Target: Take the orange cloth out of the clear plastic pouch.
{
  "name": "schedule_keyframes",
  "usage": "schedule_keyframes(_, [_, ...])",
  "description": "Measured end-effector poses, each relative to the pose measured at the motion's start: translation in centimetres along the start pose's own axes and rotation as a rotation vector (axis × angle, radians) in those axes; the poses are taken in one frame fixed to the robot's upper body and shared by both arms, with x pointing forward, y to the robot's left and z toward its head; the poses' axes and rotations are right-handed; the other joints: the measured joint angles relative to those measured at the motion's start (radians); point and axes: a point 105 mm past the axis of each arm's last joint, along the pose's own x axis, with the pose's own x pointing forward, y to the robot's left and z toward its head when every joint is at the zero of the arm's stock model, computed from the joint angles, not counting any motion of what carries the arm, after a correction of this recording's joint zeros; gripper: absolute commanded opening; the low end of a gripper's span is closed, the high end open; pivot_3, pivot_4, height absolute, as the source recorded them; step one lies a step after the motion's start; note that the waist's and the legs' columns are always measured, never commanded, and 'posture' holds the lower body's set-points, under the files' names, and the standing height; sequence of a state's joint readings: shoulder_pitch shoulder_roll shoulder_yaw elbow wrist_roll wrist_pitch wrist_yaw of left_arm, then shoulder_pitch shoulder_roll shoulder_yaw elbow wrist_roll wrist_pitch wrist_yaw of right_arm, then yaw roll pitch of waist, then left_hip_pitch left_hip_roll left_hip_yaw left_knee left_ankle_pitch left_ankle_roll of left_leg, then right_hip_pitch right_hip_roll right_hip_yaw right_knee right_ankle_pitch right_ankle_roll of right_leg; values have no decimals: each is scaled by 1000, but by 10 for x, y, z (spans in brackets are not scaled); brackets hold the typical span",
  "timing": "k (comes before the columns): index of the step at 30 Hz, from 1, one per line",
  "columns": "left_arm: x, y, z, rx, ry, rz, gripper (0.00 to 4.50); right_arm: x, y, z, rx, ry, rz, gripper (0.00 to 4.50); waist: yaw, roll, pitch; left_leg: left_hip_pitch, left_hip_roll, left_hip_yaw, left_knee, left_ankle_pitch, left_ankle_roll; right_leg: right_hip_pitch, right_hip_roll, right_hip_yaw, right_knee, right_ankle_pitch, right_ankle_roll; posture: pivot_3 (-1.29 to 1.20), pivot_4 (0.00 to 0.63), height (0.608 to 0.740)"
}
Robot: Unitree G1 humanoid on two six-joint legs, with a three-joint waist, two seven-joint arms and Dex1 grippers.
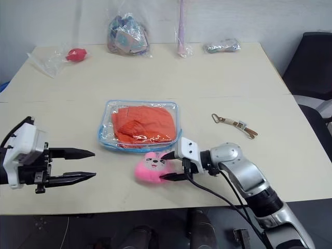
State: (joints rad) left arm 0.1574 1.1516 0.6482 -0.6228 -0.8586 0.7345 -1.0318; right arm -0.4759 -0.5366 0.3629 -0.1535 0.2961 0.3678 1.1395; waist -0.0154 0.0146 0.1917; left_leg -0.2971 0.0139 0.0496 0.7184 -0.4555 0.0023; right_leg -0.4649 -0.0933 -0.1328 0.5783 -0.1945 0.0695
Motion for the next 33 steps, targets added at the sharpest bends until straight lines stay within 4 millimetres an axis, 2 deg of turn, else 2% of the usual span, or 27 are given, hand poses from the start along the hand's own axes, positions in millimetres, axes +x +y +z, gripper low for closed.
schedule_keyframes(6, [-5, 2, 1, 10, -1, 41, 2664, 21, 0, 9, 2, -65, 39, 63, -15, 0, 0, 0, 1, 0, 0, 0, -1, 0, 0, 0, 1, -1, -1, 0, 150, 740])
schedule_keyframes(7, [-5, 3, 1, 11, 2, 46, 2664, 26, -2, 12, 6, -84, 39, 23, -16, 0, 0, 1, 1, 0, 0, 0, -1, 0, 0, 0, 2, -1, -2, 0, 150, 740])
schedule_keyframes(11, [-5, 5, 1, 26, 0, 67, 2664, 42, -10, 27, 12, -140, 29, 23, -19, 0, 0, 1, 1, 0, 0, 0, -2, -1, 0, -1, 5, -3, -4, 0, 150, 740])
schedule_keyframes(16, [-1, 7, -1, 36, -2, 57, 2664, 52, -9, 19, 64, -112, 39, 23, -15, 0, 0, 2, 0, -2, 0, 0, -2, -1, 0, -1, 5, -3, -5, 0, 150, 740])
schedule_keyframes(19, [7, 6, -6, 52, 13, 28, 2664, 54, -8, 13, 109, -79, 55, 839, -16, 0, 0, 1, 1, -2, 0, 0, -2, -1, 0, -1, 5, -3, -5, 0, 150, 740])
schedule_keyframes(22, [13, 7, -8, 74, 20, 12, 2664, 52, -8, 11, 121, -64, 61, 1850, -17, 0, 0, 2, 1, -1, 0, 0, -3, -1, 0, -1, 6, -3, -5, 0, 150, 740])
schedule_keyframes(27, [27, 6, -24, 119, 71, -38, 2664, 34, -5, 9, 111, -7, 77, 1850, -14, 0, 0, 1, 1, -1, 0, 0, -3, -1, 0, -1, 6, -3, -5, 0, 150, 740])
schedule_keyframes(33, [53, 7, -33, 197, 65, -75, 2664, 3, -1, 22, 76, -1, 69, 1850, -11, 0, 0, 1, 1, -1, 0, 0, -3, -1, 0, -1, 6, -3, -5, 0, 150, 740])
